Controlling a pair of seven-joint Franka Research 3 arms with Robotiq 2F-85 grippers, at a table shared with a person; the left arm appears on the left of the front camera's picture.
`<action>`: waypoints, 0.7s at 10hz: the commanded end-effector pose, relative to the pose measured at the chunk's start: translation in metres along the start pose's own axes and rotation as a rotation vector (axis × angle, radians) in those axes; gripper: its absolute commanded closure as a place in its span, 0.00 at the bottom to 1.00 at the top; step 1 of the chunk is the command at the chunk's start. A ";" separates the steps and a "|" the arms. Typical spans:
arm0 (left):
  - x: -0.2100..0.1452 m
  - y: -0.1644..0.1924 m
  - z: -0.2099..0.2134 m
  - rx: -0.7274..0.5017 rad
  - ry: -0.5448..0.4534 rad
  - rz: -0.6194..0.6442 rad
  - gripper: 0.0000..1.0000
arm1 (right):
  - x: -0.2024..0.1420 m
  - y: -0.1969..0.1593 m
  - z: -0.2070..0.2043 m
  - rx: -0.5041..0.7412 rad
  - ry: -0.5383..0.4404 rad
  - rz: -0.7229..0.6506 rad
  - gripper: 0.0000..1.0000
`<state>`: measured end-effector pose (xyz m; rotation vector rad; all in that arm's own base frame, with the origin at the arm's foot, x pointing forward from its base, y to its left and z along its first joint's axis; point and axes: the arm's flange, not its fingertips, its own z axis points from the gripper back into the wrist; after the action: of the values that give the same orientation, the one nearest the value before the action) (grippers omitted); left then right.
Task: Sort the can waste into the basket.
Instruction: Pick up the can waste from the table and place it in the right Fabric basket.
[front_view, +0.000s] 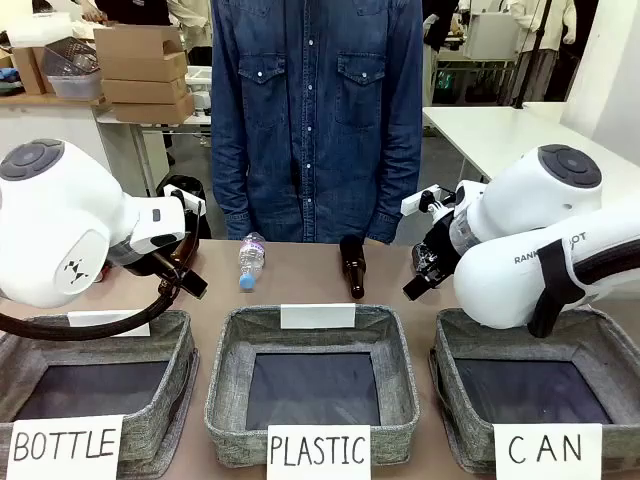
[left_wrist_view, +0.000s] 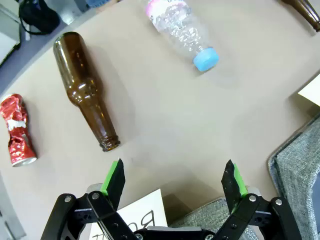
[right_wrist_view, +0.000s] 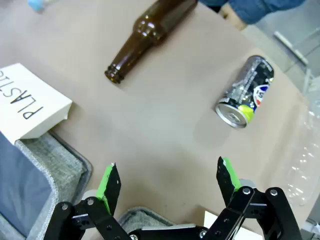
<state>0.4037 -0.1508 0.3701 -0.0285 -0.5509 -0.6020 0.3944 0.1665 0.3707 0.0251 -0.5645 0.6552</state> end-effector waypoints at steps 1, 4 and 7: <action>0.000 0.000 0.000 0.000 0.000 0.000 0.00 | 0.000 0.000 0.000 0.000 0.000 0.000 0.00; 0.000 0.000 0.000 0.000 0.000 0.000 0.00 | 0.000 0.000 0.000 0.000 0.000 0.000 0.00; 0.000 0.000 0.000 0.000 0.000 0.000 0.00 | 0.000 0.000 0.000 0.000 0.000 0.000 0.00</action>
<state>0.4037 -0.1507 0.3701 -0.0284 -0.5509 -0.6018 0.3944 0.1665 0.3707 0.0248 -0.5644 0.6554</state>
